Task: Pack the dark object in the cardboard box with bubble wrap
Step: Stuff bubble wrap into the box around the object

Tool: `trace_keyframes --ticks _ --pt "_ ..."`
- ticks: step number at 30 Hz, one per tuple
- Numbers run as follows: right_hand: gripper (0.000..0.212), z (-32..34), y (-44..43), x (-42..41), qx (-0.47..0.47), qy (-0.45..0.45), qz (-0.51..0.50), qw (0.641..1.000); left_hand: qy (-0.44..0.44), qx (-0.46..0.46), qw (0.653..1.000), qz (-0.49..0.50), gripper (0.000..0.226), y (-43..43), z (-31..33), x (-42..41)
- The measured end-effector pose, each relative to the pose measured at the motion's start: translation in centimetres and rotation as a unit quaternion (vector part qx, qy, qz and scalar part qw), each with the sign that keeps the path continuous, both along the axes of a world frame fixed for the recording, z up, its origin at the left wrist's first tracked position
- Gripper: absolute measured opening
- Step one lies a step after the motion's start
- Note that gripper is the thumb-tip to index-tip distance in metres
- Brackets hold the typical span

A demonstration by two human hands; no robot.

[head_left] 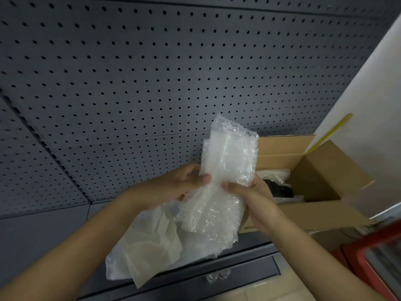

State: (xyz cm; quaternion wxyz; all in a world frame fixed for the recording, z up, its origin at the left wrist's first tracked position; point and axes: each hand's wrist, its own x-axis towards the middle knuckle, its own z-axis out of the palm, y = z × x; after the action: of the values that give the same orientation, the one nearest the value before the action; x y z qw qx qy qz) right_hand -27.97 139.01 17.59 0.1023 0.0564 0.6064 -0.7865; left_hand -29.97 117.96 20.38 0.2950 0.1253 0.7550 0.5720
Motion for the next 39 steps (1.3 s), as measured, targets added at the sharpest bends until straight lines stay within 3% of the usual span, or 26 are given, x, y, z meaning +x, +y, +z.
trace_keyframes --ticks 4,9,12,15,19,21,24,27,32,35,37,39 --pt "0.049 -0.1 2.7 -0.3 0.078 0.039 -0.020 0.996 0.056 -0.042 0.997 0.031 0.008 2.6 -0.4 -1.1" --pt "0.063 0.4 7.9 -1.7 0.157 0.065 0.064 0.983 0.009 0.008 0.997 0.081 0.012 6.7 -1.3 -3.3" --pt "0.065 0.9 12.4 -3.1 0.077 0.023 0.162 0.984 -0.046 0.086 0.988 0.116 0.009 9.3 -2.2 -5.0" --pt "0.068 0.6 16.6 -5.0 0.031 0.022 0.164 0.986 -0.116 0.170 0.969 0.140 0.020 12.5 -3.1 -6.4" --pt "0.052 0.1 20.0 -7.5 -0.161 0.005 0.188 0.969 -0.124 0.256 0.941 0.183 0.021 16.6 -3.3 -7.0" --pt "0.048 -0.5 21.2 -8.5 -0.220 -0.040 0.159 0.962 -0.120 0.305 0.924 0.197 0.044 18.5 -3.3 -6.7" --pt "0.044 -1.9 21.9 -9.9 -0.193 -0.075 0.108 0.972 -0.145 0.361 0.901 0.194 0.046 19.7 -3.7 -6.8" --pt "0.027 -2.5 21.9 -11.4 -0.106 -0.033 0.043 0.993 -0.206 0.400 0.867 0.216 0.044 19.2 -3.8 -7.9" --pt "0.037 -4.2 20.3 -13.2 0.031 0.128 -0.022 0.991 -0.251 0.275 0.910 0.181 0.087 20.7 -2.8 -9.3" --pt "0.047 -4.7 19.4 -13.5 0.132 0.257 0.020 0.957 -0.195 0.270 0.917 0.220 0.073 22.5 -0.9 -9.9" --pt "0.048 -4.8 19.2 -13.6 0.135 0.257 0.060 0.955 -0.149 0.197 0.926 0.284 0.055 23.3 -0.3 -10.4" --pt "0.039 -5.0 19.7 -13.5 0.137 0.241 0.134 0.951 -0.099 0.091 0.929 0.346 0.053 23.1 -1.2 -10.8"
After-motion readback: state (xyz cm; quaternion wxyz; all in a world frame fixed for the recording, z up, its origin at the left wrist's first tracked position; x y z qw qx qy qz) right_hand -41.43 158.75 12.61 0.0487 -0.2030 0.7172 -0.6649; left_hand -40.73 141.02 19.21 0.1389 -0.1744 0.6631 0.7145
